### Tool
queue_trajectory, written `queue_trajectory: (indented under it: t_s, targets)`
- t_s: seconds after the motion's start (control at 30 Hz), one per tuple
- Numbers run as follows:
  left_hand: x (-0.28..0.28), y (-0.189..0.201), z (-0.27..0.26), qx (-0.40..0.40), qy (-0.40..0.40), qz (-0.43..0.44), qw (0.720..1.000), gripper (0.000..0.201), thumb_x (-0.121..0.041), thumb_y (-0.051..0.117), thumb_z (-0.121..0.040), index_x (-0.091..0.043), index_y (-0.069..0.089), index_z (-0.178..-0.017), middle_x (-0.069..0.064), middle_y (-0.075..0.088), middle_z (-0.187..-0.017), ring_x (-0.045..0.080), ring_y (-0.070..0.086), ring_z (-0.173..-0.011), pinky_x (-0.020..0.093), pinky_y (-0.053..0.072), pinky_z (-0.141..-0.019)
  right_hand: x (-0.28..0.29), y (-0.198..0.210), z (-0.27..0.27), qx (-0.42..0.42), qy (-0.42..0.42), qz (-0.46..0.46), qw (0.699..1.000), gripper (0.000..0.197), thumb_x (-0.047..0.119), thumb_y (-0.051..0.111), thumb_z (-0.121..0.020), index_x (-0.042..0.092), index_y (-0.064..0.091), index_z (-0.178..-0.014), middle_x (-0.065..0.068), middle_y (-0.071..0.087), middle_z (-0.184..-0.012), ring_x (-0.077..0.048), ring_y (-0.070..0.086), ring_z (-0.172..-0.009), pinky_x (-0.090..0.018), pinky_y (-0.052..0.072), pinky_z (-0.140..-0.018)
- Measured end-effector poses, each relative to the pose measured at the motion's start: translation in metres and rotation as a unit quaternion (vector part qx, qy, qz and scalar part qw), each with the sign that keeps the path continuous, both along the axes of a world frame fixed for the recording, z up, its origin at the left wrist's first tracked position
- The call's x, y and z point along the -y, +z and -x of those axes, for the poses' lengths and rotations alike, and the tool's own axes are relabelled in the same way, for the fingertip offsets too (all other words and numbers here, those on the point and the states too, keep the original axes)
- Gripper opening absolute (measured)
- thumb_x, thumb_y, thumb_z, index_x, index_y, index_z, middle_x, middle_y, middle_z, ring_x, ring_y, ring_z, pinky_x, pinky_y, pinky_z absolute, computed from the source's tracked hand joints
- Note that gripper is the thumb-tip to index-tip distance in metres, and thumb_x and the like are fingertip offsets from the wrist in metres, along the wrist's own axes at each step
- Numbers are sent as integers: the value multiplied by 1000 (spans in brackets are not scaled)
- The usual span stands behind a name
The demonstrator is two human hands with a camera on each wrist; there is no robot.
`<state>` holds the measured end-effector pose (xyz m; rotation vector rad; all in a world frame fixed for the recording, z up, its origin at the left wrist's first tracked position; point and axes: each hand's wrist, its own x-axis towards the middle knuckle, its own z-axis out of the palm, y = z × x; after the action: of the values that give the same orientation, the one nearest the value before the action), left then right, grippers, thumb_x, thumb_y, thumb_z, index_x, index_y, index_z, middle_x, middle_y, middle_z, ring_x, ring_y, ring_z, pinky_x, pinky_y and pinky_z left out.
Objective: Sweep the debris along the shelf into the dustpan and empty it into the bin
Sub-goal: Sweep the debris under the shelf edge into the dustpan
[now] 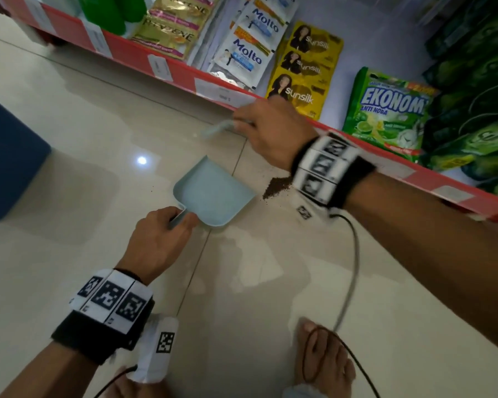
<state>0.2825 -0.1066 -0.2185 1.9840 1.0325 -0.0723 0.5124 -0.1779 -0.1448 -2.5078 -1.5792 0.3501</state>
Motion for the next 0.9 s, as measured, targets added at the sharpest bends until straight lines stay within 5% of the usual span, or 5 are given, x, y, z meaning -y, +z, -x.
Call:
queue_trajectory:
  t_s: [0.13,0.47,0.67,0.77,0.9]
  targets:
    - [0,0,6,-10,17,4,1000,51,-44,54,-88,6,62,-89,25,64,-80,22,51,-65,31,37,-59,-16,-26,5,50,-13,7,999,27,18,44,-103,14,70,-113,-1,68,-103,-22,66,-93,-33,54,-86]
    - [-1,-2,6,15,24,24,999,45,-40,55,-88,4,62,-82,5,55,-64,18,49,-59,30,37,-58,130,-5,3,-16,-68,64,996,26,24,46,-102,14,69,-94,-7,68,-77,-29,59,-69,-37,45,-63]
    - [7,4,-4,22,-1,18,1000,58,-53,43,-75,-1,66,-86,13,63,-70,22,55,-63,32,43,-62,94,-10,2,1,-57,-70,996,29,26,45,-103,10,69,-110,-12,66,-75,-31,59,-67,-37,48,-65]
    - [8,4,0,20,-11,15,1000,61,-54,43,-74,0,66,-87,8,59,-66,20,52,-60,31,42,-60,73,-26,-6,36,-60,-12,997,31,27,42,-103,9,65,-114,-19,69,-95,-37,63,-85,-43,52,-76]
    - [9,4,10,19,-16,18,1000,60,-52,43,-74,3,64,-87,8,57,-66,19,50,-59,32,41,-59,90,-27,-10,-6,-19,68,997,29,26,42,-103,10,64,-93,-11,65,-81,-30,60,-73,-36,49,-69]
